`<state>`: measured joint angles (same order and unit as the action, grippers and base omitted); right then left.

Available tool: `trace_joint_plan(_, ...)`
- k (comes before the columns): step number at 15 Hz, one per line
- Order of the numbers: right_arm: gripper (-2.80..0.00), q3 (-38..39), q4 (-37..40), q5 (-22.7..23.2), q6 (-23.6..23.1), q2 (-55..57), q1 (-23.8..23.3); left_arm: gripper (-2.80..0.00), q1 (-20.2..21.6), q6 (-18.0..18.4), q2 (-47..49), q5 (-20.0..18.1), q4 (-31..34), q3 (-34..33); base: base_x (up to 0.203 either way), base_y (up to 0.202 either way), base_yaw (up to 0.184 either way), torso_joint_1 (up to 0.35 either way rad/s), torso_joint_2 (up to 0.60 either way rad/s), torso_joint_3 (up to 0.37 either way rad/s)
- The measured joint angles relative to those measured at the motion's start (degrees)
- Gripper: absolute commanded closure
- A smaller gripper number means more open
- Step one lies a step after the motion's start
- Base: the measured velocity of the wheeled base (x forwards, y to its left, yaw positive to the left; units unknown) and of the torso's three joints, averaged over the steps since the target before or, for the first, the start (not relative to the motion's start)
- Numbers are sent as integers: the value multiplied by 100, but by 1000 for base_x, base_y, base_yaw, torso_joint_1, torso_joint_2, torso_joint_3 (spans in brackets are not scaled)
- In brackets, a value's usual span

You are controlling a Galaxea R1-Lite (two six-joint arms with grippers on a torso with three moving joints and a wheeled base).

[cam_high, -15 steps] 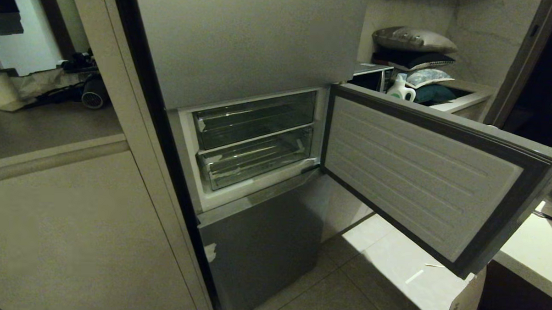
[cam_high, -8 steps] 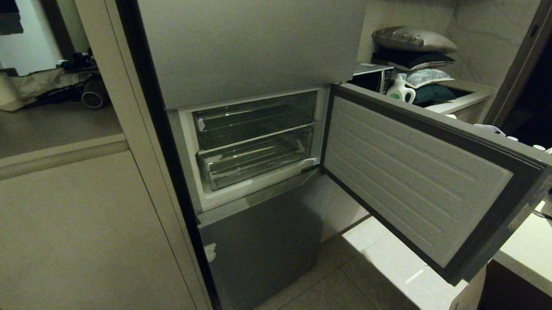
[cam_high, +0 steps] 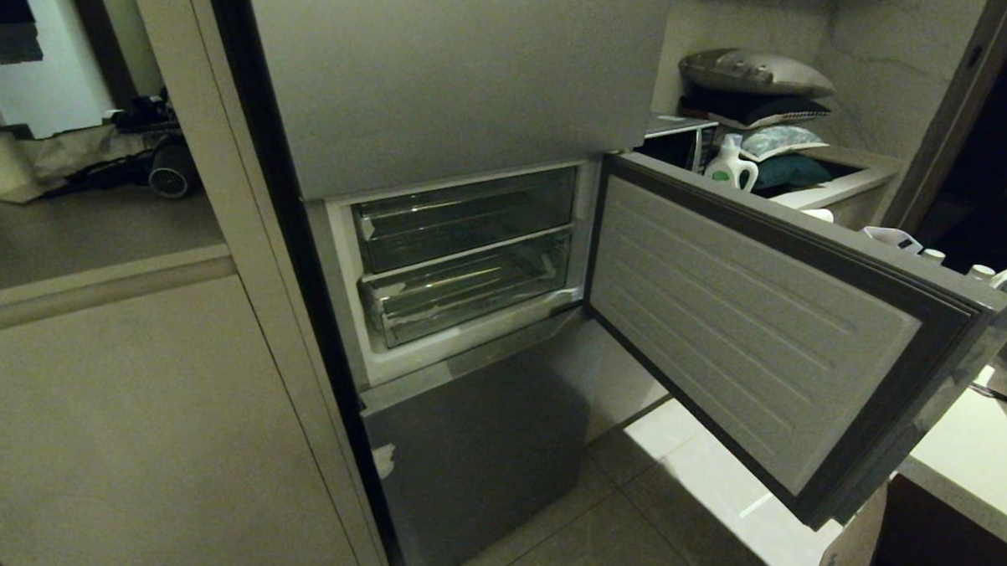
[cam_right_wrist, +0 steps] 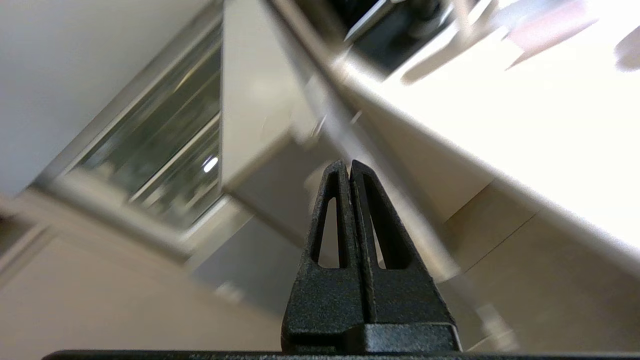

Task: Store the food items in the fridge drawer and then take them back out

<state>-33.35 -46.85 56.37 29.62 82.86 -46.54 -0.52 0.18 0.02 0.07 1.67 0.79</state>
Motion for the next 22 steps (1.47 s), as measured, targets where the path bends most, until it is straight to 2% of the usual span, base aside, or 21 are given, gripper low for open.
trace_joint_plan(3,0,1,-180,-24,2,-147,-312,0,0,-2,0,0,0,0,0,0,0,0,0,0)
trace_joint_plan(7,0,-248,-188,-23,86,239,-367,0,0,0,0,0,-2,0,0,0,0,0,0,0)
trace_joint_plan(9,0,-707,-197,-12,437,725,-365,0,0,0,0,0,0,0,0,0,0,0,0,0)
trace_joint_plan(12,0,-1368,-409,27,1444,1425,-327,0,0,0,0,0,-2,0,0,0,0,0,0,0)
trace_joint_plan(14,0,-1557,-516,38,1875,1769,-182,0,0,0,0,0,-2,0,0,0,0,0,0,0)
trace_joint_plan(18,0,-1629,-516,33,1976,2249,259,0,0,0,0,0,0,0,0,0,0,0,0,0)
trace_joint_plan(22,0,-1753,-531,33,2496,2552,626,0,0,0,0,0,-2,0,0,0,0,0,0,0)
